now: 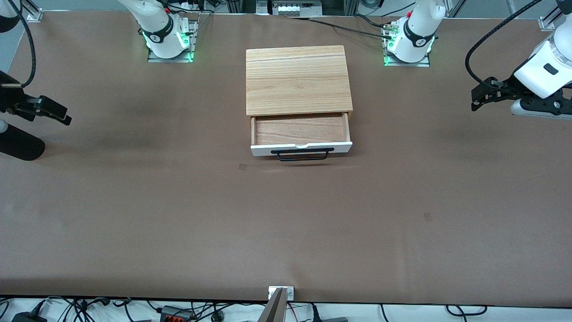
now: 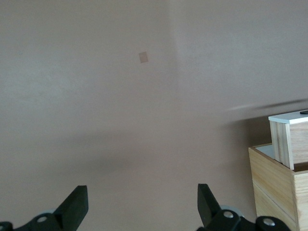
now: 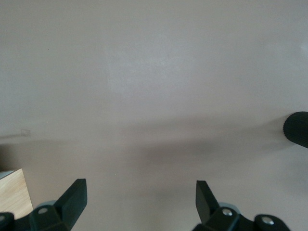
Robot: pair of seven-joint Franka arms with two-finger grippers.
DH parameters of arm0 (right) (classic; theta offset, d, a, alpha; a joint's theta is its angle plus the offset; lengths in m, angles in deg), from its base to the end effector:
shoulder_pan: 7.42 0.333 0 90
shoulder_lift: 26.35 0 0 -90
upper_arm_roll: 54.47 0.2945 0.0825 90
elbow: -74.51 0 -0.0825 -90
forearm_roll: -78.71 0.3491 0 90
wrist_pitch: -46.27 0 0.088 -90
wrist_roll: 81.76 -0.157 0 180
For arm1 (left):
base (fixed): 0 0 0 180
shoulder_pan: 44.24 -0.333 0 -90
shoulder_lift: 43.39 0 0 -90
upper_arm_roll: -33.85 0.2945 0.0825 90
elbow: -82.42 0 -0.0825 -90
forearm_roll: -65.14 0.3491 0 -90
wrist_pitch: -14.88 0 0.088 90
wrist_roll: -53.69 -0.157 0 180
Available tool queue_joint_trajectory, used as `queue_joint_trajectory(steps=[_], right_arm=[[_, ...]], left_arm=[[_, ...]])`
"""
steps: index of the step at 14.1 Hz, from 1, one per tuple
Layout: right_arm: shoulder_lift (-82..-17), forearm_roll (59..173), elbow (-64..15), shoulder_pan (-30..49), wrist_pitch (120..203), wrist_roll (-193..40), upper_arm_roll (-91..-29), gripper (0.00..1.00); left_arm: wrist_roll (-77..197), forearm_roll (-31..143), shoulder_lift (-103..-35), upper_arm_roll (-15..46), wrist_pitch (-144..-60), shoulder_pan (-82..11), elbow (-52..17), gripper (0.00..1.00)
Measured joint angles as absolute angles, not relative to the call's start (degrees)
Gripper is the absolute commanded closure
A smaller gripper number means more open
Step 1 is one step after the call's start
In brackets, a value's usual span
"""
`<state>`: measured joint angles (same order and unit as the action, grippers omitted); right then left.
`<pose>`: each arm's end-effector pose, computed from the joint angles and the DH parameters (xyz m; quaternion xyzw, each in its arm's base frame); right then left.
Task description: Pull top drawer with both arms simultaneously
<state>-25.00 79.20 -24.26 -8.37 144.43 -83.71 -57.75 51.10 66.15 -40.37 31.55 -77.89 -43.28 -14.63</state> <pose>0.5210 -0.0375 0.5102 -0.9985 0.0545 -0.0065 0.0048 0.5048 -0.0264 0.5303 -0.9986 0.0515 0.0110 0.0099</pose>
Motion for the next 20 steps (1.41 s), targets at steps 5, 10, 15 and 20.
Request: queue_joint_trajectory(steps=[5, 10, 15, 20], right_arm=[[-24.14, 78.59, -24.53, -8.3, 144.87, -83.18, -57.51, 0.0], [-24.14, 78.51, -24.53, -8.26, 144.53, -80.15, -57.19, 0.0], [-23.38, 78.51, -24.53, -8.25, 142.99, -80.15, -57.04, 0.0], [-22.47, 78.51, -24.57, -8.25, 142.29, -80.15, -57.0, 0.0]], left_arm=[[51.12, 66.15, -40.48, 31.54, -77.08, -43.27, -14.26, 0.0], [51.13, 66.15, -40.48, 31.45, -76.56, -43.22, -14.02, 0.0], [51.13, 66.15, -40.48, 31.45, -75.95, -43.22, -13.96, 0.0], [51.13, 66.15, -40.48, 31.46, -75.76, -43.22, -13.93, 0.0]])
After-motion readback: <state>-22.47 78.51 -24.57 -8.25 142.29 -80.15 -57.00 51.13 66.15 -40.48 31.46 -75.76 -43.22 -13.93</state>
